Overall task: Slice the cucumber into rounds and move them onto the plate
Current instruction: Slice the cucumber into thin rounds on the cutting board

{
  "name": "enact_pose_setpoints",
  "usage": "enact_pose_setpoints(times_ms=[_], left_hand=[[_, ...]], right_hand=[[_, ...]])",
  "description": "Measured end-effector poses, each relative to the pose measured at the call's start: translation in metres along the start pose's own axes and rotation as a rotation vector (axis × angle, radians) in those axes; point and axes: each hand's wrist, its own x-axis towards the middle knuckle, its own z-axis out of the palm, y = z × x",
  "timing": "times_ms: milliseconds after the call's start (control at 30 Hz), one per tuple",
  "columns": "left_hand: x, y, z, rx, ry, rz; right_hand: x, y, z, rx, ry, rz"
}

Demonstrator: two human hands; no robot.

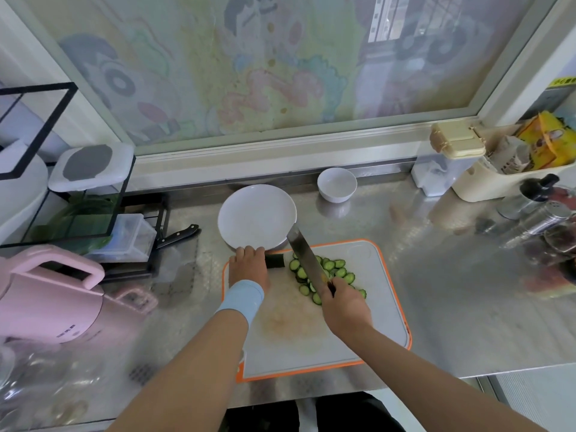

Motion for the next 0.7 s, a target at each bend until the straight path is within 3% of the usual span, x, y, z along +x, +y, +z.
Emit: enact_pose_setpoints(times_ms=[133, 267, 567, 700], left_hand=[[0.005, -0.008, 0.009, 0.047, -0.01, 0.043], [-0.003, -0.023, 0.016, -0.226, -0.081, 0.033], [-0.064, -0.05, 0.04, -0.452, -0.193, 0.073], [-0.081, -0.05, 0.047, -0.595, -0.167, -0.001]], right_hand=[[0.005, -0.004, 0.003, -0.02, -0.013, -0.008], [0.006, -0.007, 0.005, -0.027, -0.024, -0.044], [-0.008, -0.017, 0.018, -0.194, -0.05, -0.162], [-0.014, -0.017, 0.023, -0.223, -0.087, -0.192]])
